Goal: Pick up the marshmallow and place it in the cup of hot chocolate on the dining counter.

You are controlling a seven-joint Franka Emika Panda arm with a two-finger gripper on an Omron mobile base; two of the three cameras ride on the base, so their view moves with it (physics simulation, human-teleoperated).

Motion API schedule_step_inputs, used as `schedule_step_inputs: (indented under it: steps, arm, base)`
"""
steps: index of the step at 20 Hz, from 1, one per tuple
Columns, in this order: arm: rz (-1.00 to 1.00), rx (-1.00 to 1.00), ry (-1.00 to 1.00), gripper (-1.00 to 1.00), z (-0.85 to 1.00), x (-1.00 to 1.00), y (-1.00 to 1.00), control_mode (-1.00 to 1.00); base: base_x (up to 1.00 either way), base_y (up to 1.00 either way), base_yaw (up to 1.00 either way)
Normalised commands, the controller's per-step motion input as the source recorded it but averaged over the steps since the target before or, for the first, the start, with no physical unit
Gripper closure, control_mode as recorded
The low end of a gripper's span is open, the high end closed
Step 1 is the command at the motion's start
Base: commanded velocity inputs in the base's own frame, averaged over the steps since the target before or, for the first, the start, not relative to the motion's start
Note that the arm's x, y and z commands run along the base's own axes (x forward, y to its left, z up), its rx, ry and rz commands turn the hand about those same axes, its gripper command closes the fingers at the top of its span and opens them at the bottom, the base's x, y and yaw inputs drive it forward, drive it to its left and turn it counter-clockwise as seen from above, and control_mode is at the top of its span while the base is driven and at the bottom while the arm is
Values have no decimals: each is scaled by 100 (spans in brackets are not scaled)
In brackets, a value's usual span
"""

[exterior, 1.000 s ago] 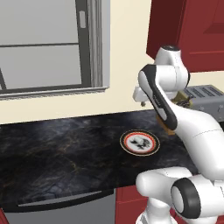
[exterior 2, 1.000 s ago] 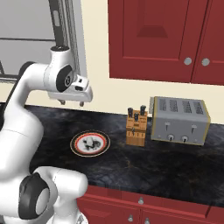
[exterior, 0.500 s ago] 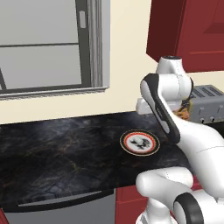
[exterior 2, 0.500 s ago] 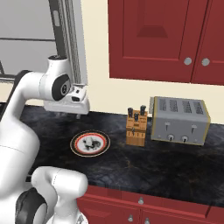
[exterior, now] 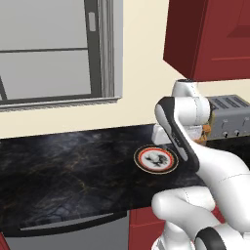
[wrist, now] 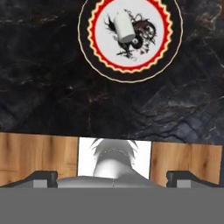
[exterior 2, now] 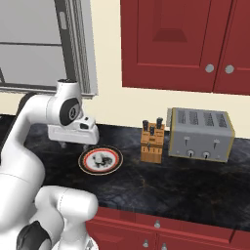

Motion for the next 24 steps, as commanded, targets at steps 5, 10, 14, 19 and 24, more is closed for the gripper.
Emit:
schedule_step_inputs:
  steps: [5,10,14,19,24]
  arm:
    - [7,-1,10,-100,-55,2,0,-100]
    - [11,0,0,-100,-29,16,0,-100]
    - [12,0,-1,-100,-16,35,0,-100]
    - [15,0,-1,-100,-24,41,0,-100]
    - [13,0,0,-100,-30,35,0,-100]
  base:
    - [0,0,0]
    - [0,0,0]
    - [0,0,0]
    - [0,0,0]
    - [0,0,0]
